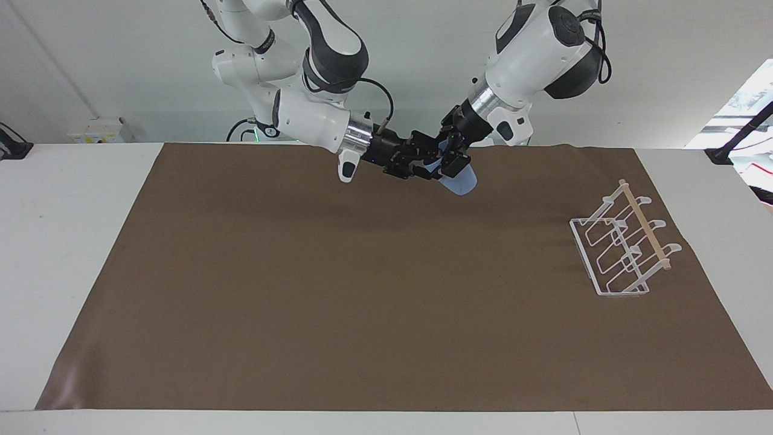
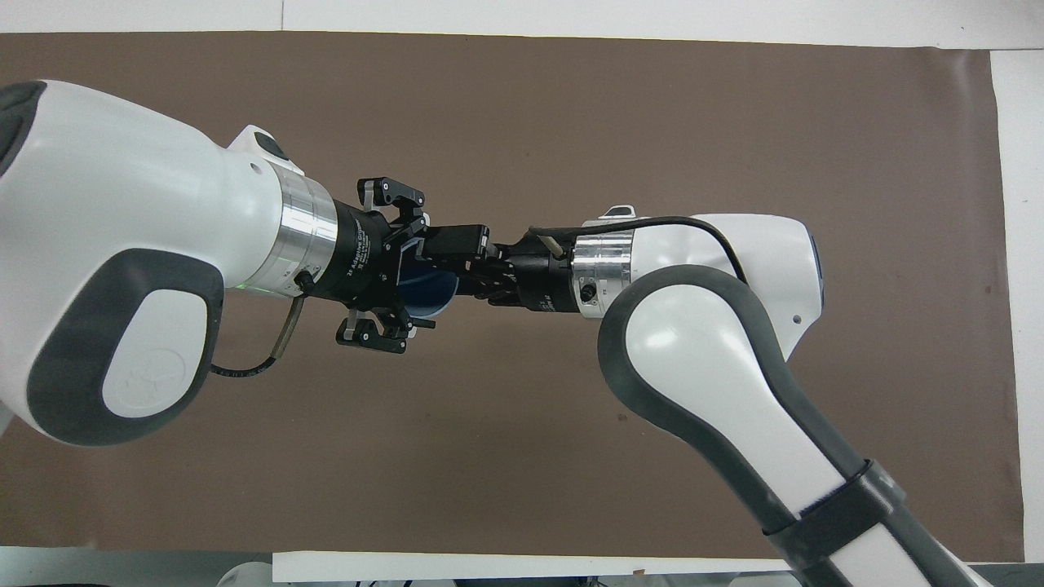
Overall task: Hang cup on cup holder
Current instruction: 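Grasp the cup rim with the left gripper and open the right gripper, then carry the cup to the rack with the left gripper while the right gripper withdraws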
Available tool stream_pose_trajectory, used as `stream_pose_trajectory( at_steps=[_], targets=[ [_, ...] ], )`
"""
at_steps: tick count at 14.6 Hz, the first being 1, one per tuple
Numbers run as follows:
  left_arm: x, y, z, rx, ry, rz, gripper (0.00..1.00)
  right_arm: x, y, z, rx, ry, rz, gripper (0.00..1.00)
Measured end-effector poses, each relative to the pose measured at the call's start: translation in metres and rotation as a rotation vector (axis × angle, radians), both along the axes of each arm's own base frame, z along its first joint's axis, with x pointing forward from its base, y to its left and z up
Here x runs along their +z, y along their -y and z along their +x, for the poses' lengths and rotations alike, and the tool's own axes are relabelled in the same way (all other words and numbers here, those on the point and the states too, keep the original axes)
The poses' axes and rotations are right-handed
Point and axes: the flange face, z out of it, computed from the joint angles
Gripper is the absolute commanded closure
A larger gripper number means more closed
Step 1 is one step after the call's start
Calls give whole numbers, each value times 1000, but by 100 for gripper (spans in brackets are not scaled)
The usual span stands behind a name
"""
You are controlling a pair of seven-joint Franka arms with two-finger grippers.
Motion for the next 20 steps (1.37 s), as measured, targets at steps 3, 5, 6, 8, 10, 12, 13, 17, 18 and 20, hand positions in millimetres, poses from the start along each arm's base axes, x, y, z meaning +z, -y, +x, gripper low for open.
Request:
stream_pose_trajectory(
  at_steps=[3, 5, 6, 8, 10, 12, 13, 17, 18, 20],
  targets=[
    [2, -5, 6, 1, 36, 24, 100, 2, 10, 6, -18, 2, 1, 1],
    [-3, -18, 11, -14, 68, 124, 100, 9, 38, 21, -75, 17, 2, 1],
    [-7, -28, 15, -22, 79, 191, 100, 15, 61, 32, -116, 27, 4, 1],
    [-14, -50, 22, -46, 121, 356, 100, 24, 104, 48, -171, 45, -7, 1],
    [-21, -70, 26, -84, 167, 557, 100, 23, 132, 56, -157, 83, -95, 1],
    [-40, -89, 30, -135, 187, 791, 100, 17, 154, 59, -83, 119, -235, 1],
    [-57, -97, 34, -164, 177, 907, 100, 14, 167, 60, -45, 132, -312, 1],
    [-142, -112, 63, -303, 136, 1356, 100, 1, 257, 66, 35, 110, -578, 1],
    [-160, -117, 71, -315, 135, 1467, 100, 2, 281, 66, 49, 97, -636, 1],
    [-200, -133, 91, -280, 170, 1706, 100, 14, 324, 67, 94, 95, -803, 1]
  ],
)
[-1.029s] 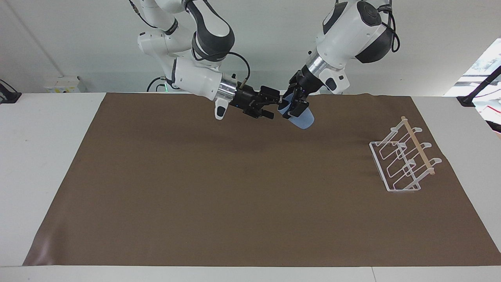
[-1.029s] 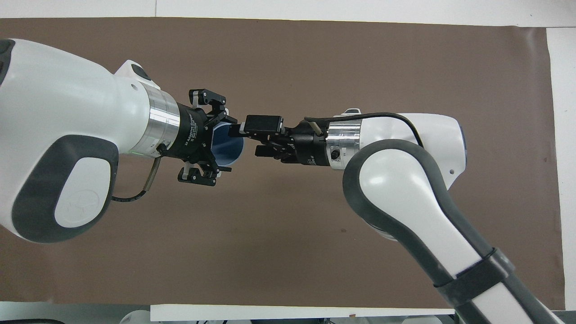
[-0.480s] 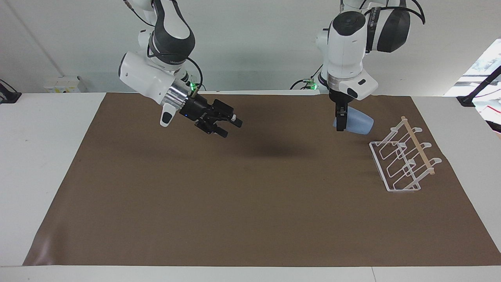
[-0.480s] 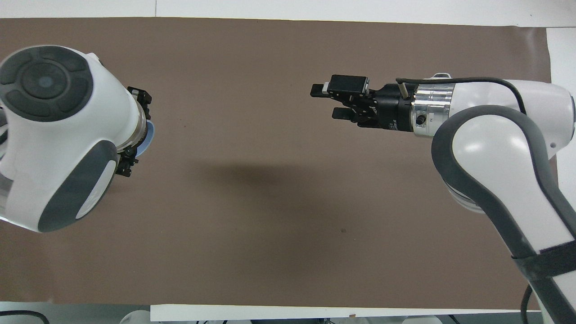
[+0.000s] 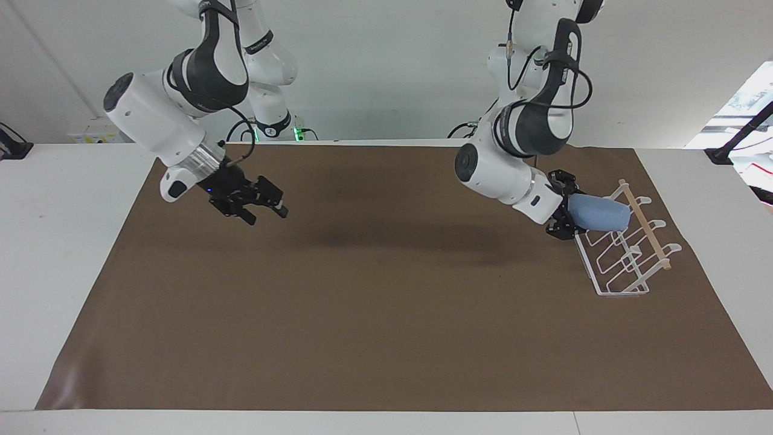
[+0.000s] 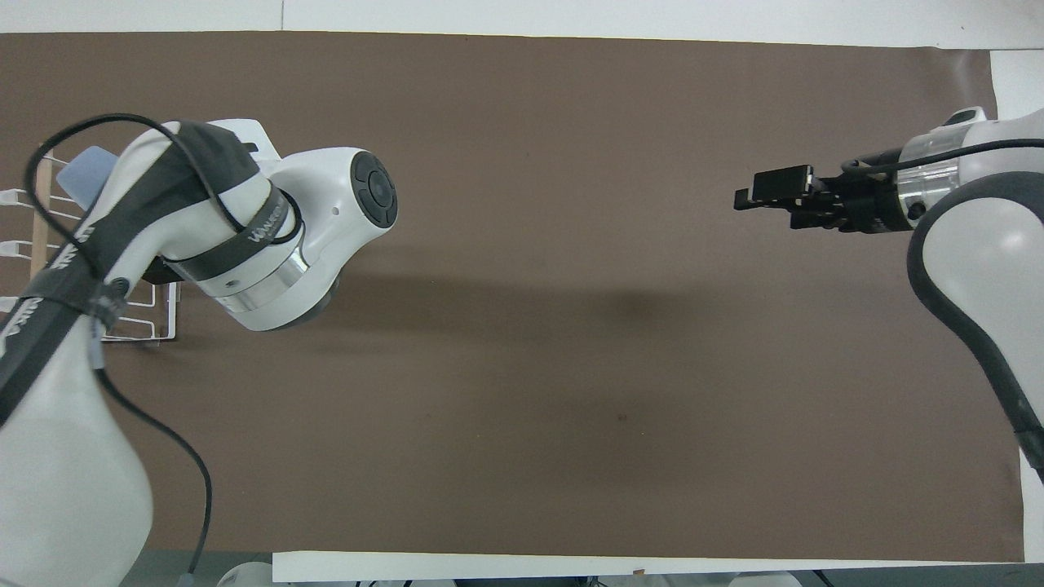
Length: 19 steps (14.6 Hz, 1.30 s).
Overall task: Hang cup on cup holder
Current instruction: 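Carry the cup to the rack with the left gripper while the right gripper withdraws, then hang the cup on a rack peg with the left gripper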
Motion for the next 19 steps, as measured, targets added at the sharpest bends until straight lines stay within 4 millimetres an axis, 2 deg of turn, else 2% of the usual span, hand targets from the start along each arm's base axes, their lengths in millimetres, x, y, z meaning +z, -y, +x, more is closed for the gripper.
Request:
stream_pose_trajectory(
  at_steps=[2, 4, 7, 9, 11, 13, 15, 19],
  targets=[
    [-35, -23, 19, 5, 100, 147, 100, 16, 24, -2, 39, -18, -146, 1],
    [-53, -48, 33, 16, 191, 226, 100, 33, 39, -7, 60, -55, -230, 1],
    [-59, -79, 46, 54, 280, 278, 100, 86, 48, -19, 80, -83, -329, 1],
    [-63, -85, 47, 64, 301, 281, 100, 120, 46, -29, 84, -93, -346, 1],
    [-65, -83, 47, 64, 316, 279, 100, 141, 44, -41, 85, -105, -370, 1],
    [-71, -82, 46, 62, 318, 280, 100, 152, 37, -52, 94, -116, -393, 1],
    [-86, -85, 46, 62, 325, 293, 100, 155, 30, -55, 104, -113, -398, 1],
    [-110, -91, 51, 59, 337, 324, 100, 140, 28, -52, 113, -139, -369, 1]
  ],
)
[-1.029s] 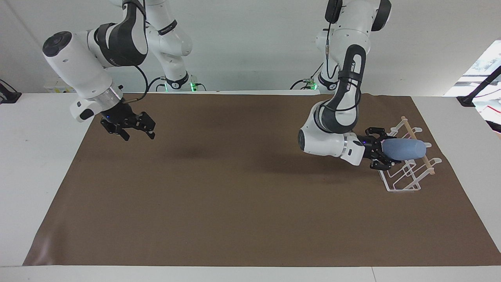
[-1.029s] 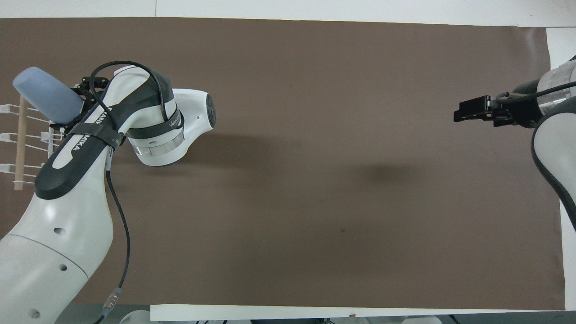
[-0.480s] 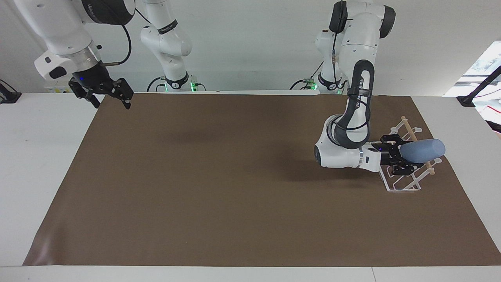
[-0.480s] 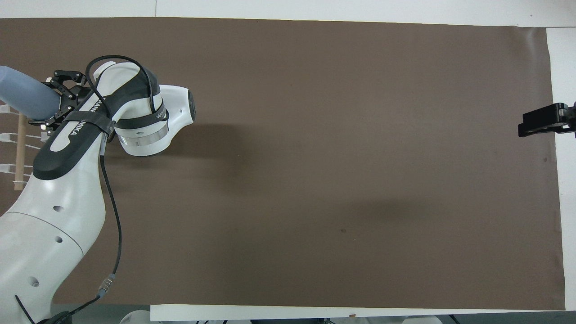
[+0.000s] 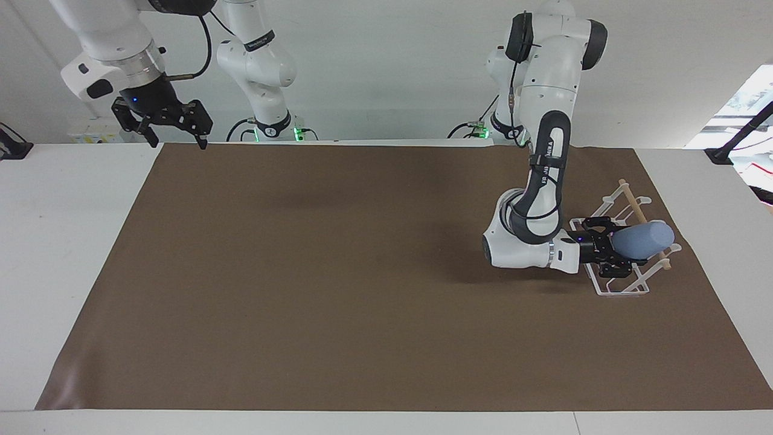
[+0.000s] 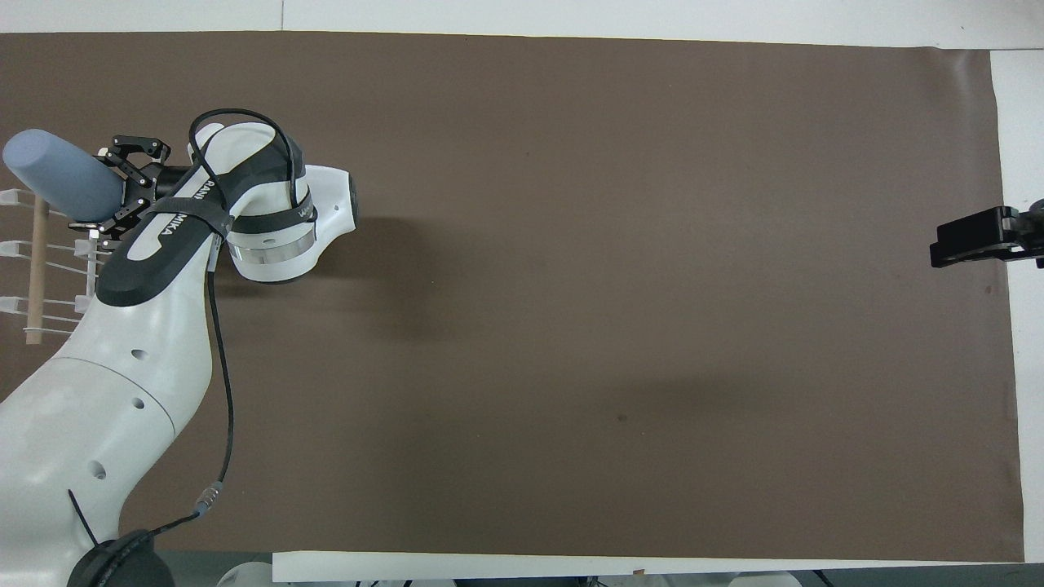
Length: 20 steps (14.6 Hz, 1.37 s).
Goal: Hang cup on cup holder
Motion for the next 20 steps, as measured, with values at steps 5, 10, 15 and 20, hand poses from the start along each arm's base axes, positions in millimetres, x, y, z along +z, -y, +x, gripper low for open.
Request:
stream_pose_trajectory(
  at_steps=[5, 10, 15, 20],
  targets=[
    [-2, 0, 2, -1, 8, -2, 0, -4, 7, -2, -13, -22, 2, 1],
    [-1, -14, 7, 22, 13, -26, 0, -3, 9, -3, -16, -20, 5, 1],
    [52, 19, 11, 25, 40, -122, 0, 0, 20, -5, -16, -16, 37, 1],
    [145, 29, 1, 64, -28, -284, 1, 0, 24, -6, -26, -20, 38, 1]
  ],
)
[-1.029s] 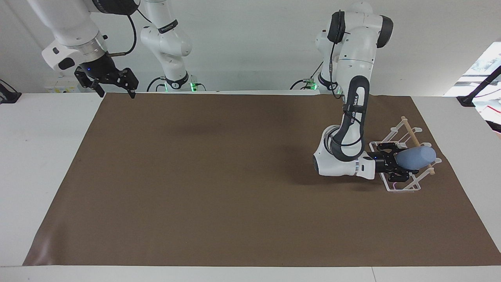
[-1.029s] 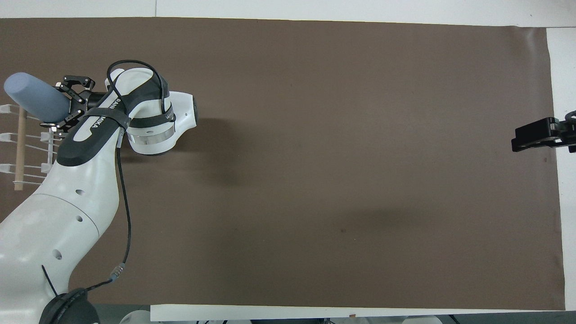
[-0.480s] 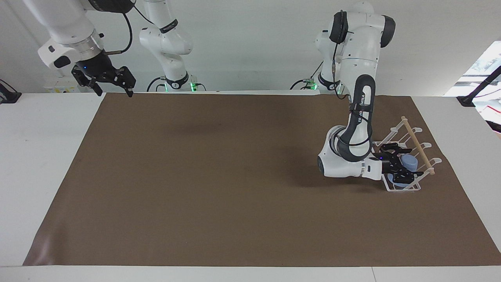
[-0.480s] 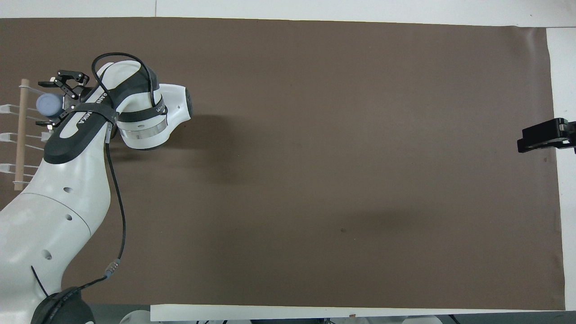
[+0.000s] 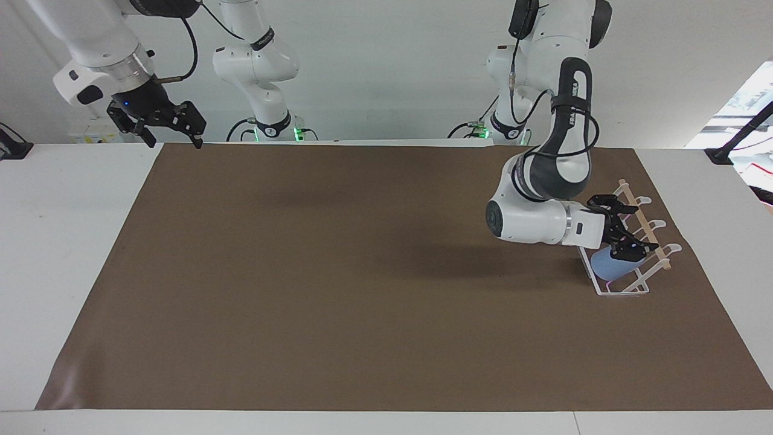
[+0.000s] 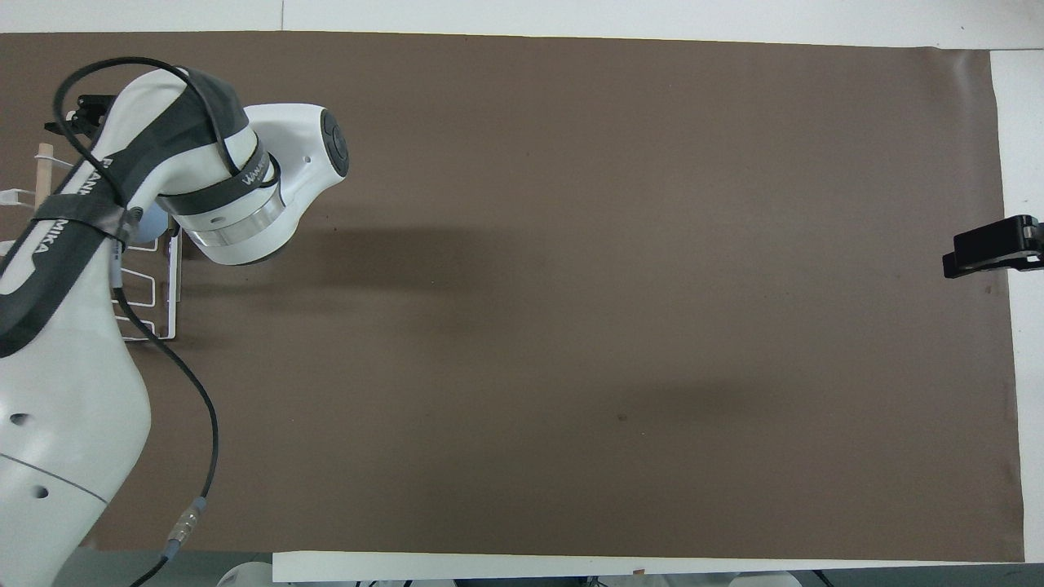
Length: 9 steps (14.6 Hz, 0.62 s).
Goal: Hang cup on cup holder
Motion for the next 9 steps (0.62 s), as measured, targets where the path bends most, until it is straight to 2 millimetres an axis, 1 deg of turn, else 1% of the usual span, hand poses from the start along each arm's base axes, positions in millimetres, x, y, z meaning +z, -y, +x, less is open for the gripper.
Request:
stream_pose_trajectory(
  at_steps=[1, 3, 5, 6, 7, 9],
  targets=[
    [20, -5, -5, 17, -44, -68, 1, 0, 2, 0, -4, 0, -1, 1],
    [68, -26, -19, 36, -141, -235, 1, 0, 0, 0, -2, 0, -3, 1],
    [100, -47, -33, 21, -222, -435, 1, 0, -3, 0, 3, 0, -3, 1],
    [110, -56, -40, -5, -283, -531, 1, 0, -3, 0, 4, -1, -3, 1],
    [115, -62, -45, -36, -354, -605, 1, -1, -3, 1, 3, -2, -3, 1],
    [119, -72, -49, -126, -496, -753, 1, -2, -2, 1, 2, -5, -3, 1]
  ],
)
